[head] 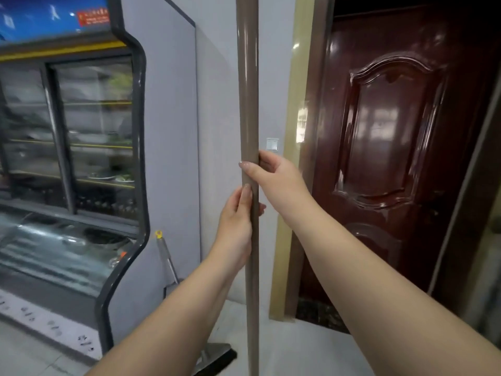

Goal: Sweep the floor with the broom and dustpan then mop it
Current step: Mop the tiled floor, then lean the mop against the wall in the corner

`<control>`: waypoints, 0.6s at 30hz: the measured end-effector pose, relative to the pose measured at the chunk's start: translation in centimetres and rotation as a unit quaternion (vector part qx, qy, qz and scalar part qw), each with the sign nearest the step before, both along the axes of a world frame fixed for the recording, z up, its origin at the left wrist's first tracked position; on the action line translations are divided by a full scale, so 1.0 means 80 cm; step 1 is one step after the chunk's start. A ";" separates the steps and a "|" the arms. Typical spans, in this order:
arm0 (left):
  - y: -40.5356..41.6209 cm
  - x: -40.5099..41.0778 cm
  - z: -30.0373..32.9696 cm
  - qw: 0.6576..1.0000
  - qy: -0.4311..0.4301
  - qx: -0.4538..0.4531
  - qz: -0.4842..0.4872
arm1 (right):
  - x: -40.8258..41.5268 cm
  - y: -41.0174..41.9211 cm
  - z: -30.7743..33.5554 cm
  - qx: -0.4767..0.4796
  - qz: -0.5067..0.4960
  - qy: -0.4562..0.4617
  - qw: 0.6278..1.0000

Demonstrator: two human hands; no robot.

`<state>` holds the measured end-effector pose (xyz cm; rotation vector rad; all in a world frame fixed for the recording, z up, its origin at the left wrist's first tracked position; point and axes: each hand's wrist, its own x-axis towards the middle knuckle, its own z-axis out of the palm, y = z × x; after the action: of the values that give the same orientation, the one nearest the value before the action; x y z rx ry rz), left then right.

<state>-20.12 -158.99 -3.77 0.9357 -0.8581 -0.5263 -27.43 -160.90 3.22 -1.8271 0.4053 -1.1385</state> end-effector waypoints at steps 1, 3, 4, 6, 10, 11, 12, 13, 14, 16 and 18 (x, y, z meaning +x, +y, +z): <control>-0.030 0.003 0.001 1.000 0.008 -0.007 -0.013 | 0.004 -0.027 0.000 -0.016 -0.017 0.011 1.000; -0.090 0.008 0.002 0.998 0.022 -0.027 -0.051 | 0.014 -0.083 -0.001 -0.034 -0.038 0.019 0.999; -0.110 0.009 0.002 0.997 0.031 -0.036 -0.062 | 0.019 -0.104 -0.001 -0.035 -0.044 0.025 0.998; -0.169 0.016 0.003 0.993 0.065 -0.043 -0.083 | 0.032 -0.163 0.000 -0.027 -0.076 0.037 0.996; -0.296 0.038 0.007 0.988 0.100 -0.027 -0.118 | 0.052 -0.287 0.001 -0.002 -0.121 0.088 0.989; -0.323 0.044 0.008 0.985 0.111 -0.027 -0.127 | 0.056 -0.313 -0.002 0.001 -0.127 0.095 0.987; -0.347 0.050 0.007 0.982 0.128 -0.026 -0.134 | 0.063 -0.338 -0.005 0.003 -0.128 0.095 0.987; -0.370 0.057 0.007 0.980 0.142 -0.024 -0.141 | 0.071 -0.362 -0.010 0.007 -0.126 0.092 0.988; -0.392 0.065 0.006 0.978 0.151 -0.022 -0.144 | 0.080 -0.386 -0.015 0.013 -0.122 0.085 0.989; -0.440 0.082 0.000 0.974 0.167 -0.016 -0.150 | 0.101 -0.435 -0.024 0.029 -0.116 0.076 0.990; -0.486 0.103 -0.003 0.974 0.175 -0.013 -0.146 | 0.126 -0.486 -0.030 0.048 -0.106 0.064 0.991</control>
<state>-11.91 -197.84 -3.98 0.6670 -0.6812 -0.9037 -17.39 -199.77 0.84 -1.8096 0.7306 -1.1256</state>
